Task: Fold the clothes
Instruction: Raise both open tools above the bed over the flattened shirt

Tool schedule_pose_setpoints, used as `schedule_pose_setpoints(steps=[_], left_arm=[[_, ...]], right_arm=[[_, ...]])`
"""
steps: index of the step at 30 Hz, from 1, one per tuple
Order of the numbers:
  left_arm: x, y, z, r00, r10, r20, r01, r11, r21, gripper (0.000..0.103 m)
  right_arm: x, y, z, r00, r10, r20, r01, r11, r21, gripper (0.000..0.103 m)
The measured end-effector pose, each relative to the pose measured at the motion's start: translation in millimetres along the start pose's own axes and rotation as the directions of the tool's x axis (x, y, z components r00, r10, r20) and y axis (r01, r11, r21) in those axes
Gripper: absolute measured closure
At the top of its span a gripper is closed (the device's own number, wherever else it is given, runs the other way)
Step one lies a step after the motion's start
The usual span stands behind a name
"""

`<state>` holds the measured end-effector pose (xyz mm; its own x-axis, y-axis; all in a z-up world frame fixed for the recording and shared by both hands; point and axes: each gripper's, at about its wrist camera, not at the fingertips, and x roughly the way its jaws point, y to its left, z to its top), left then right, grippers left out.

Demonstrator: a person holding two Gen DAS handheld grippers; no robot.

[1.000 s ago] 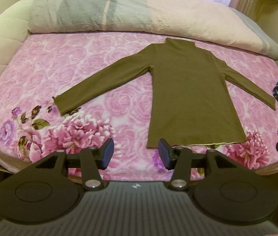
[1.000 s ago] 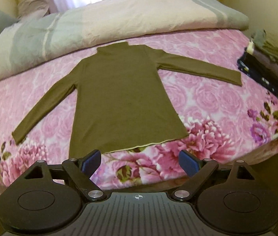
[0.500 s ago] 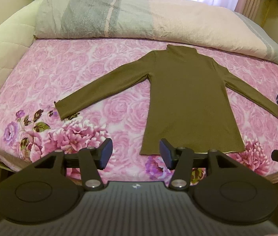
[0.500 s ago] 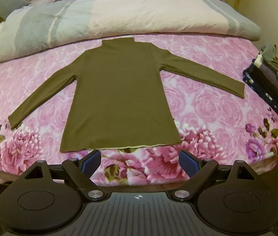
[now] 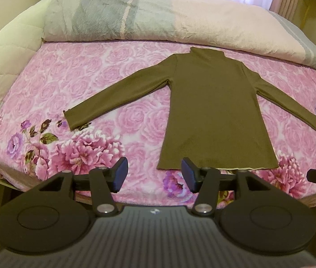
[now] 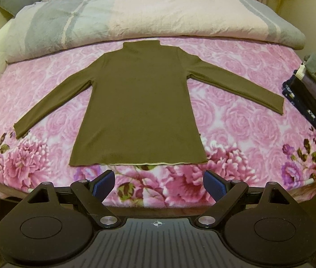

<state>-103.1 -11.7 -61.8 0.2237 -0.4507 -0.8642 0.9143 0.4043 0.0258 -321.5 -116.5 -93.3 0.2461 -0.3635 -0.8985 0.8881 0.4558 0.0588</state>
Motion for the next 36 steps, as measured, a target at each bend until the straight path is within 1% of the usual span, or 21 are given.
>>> schedule_pose_setpoints(steps=[11,17,28,36], left_arm=[[0,4,1,1.0,0.011,0.015,-0.011,1.0,-0.011,0.054],[1,6,9,0.999,0.025,0.03,-0.024,0.999,-0.026,0.053],[15,7,25,0.998,0.053,0.023,-0.05,0.994,-0.096,0.053],[27,-11,41,0.997,0.073,0.018,-0.069,0.985,-0.159,0.053]], right_arm=[[1,1,0,1.0,0.006,0.01,-0.006,1.0,0.013,0.014],[5,1,9,1.0,0.015,0.015,-0.015,1.0,0.008,0.014],[26,5,37,0.999,0.04,0.002,-0.04,0.998,-0.058,0.014],[42,-10,70,0.999,0.048,-0.002,-0.048,0.992,-0.117,0.014]])
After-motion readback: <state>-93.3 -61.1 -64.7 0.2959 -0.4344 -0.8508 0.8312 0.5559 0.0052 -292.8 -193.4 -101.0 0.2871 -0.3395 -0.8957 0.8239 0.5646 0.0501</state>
